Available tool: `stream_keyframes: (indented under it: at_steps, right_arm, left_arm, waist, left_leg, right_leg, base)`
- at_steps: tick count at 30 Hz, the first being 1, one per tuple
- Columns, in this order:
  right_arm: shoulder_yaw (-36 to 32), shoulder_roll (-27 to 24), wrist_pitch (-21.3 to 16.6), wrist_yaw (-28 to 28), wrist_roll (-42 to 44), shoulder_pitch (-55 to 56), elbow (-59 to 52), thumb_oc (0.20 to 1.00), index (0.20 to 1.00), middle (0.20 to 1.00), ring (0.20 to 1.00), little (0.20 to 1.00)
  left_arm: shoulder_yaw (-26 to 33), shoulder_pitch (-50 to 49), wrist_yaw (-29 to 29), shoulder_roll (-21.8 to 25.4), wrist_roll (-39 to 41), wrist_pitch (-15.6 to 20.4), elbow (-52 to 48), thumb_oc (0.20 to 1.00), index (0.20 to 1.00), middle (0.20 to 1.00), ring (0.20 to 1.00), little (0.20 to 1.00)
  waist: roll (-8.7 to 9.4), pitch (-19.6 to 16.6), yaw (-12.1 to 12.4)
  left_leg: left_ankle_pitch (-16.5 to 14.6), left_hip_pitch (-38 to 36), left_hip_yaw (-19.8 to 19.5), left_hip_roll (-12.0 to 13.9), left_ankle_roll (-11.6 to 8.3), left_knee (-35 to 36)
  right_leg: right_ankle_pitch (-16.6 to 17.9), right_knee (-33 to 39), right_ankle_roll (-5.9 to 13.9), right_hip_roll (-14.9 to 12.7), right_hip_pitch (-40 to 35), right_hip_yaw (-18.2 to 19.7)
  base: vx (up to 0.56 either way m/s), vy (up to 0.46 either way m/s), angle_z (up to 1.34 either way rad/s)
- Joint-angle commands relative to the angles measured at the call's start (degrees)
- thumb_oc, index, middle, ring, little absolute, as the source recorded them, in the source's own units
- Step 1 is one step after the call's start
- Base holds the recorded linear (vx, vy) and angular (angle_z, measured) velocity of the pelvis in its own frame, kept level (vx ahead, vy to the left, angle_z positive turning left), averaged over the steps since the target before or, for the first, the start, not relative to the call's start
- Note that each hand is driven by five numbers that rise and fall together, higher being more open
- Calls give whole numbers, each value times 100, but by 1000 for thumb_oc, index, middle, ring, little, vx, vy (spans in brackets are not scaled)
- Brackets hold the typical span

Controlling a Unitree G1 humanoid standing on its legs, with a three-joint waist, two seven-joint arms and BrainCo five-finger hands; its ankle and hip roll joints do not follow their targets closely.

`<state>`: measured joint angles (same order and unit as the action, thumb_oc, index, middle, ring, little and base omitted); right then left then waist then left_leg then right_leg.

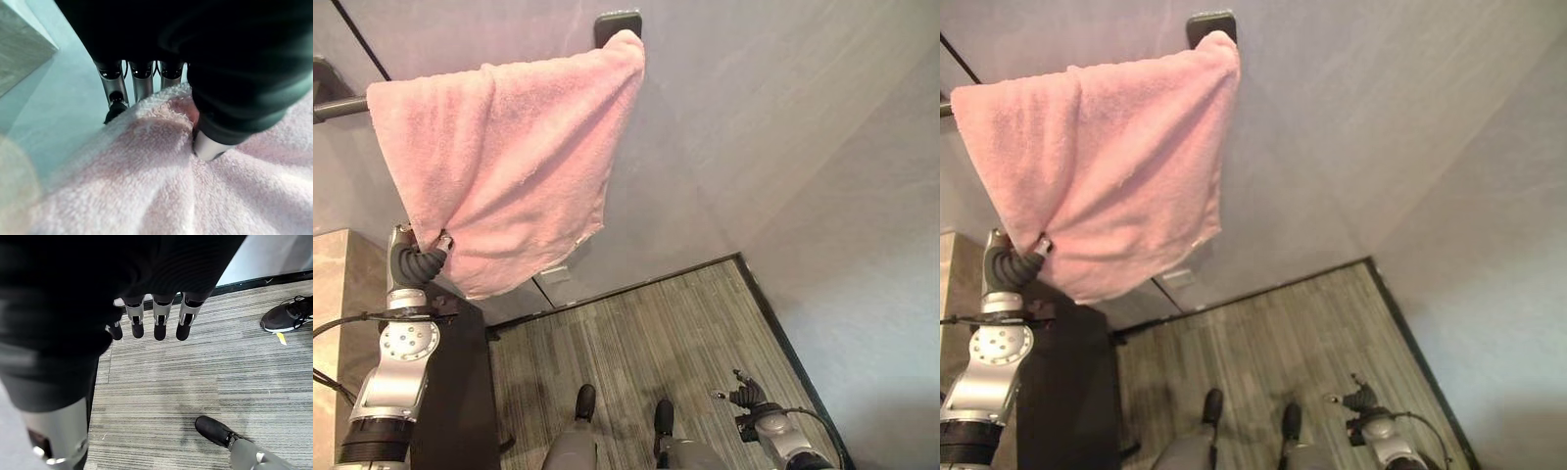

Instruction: Put brush and paste in cup on sink, flatten towel.

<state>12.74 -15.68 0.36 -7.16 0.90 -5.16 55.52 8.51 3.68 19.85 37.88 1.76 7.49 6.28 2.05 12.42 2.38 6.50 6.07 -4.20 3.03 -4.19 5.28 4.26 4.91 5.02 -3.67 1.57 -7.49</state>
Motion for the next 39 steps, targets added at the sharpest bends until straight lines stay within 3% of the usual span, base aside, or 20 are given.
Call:
stream_keyframes:
  at_steps: [1, 25, 26, 33, 39]
  right_arm:
    - [172, 129, -7, 42, -138, 19, 32, 1000, 1000, 1000, 1000, 1000]
    - [219, 131, 8, 80, -258, 95, -10, 1000, 1000, 1000, 1000, 1000]
    - [223, 122, 8, 79, -255, 90, -17, 1000, 1000, 1000, 1000, 1000]
    - [222, 93, 24, 118, -255, 69, -35, 1000, 1000, 1000, 1000, 1000]
    - [128, 46, 49, 107, -230, 94, -100, 1000, 1000, 1000, 1000, 1000]
  left_arm:
    - [474, 138, 235, 438, -49, 197, 164, 200, 200, 200, 200, 200]
    - [787, -201, 324, 362, -175, 26, 454, 200, 200, 200, 200, 200]
    - [748, -171, 282, 357, -114, 28, 463, 1000, 1000, 1000, 1000, 1000]
    - [562, -149, -44, 499, -36, 34, 403, 1000, 1000, 1000, 1000, 1000]
    - [474, -280, -137, 322, -129, 15, 210, 1000, 1000, 1000, 1000, 1000]
  waist:
    - [286, -158, 62]
    - [450, -286, 65]
    - [449, -289, 59]
    - [418, -277, 51]
    - [348, -258, 48]
  left_leg:
    - [-882, -286, 163, -136, 180, -28]
    - [-943, -447, 226, -7, 140, -28]
    - [-942, -450, 229, -1, 137, -28]
    - [-942, -447, 224, -2, 130, -28]
    - [-949, -455, 242, -12, 126, -28]
  right_leg:
    - [-377, -348, 589, -638, 295, -61]
    - [-456, -356, 541, -546, 221, -23]
    - [-456, -354, 538, -542, 221, -22]
    - [-450, -337, 535, -537, 216, -17]
    - [-458, -323, 522, -541, 200, -20]
  base:
    - [0, 0, 0]
    - [2, 2, -1]
    - [0, 0, 0]
    - [0, 0, 0]
    - [0, 0, 0]
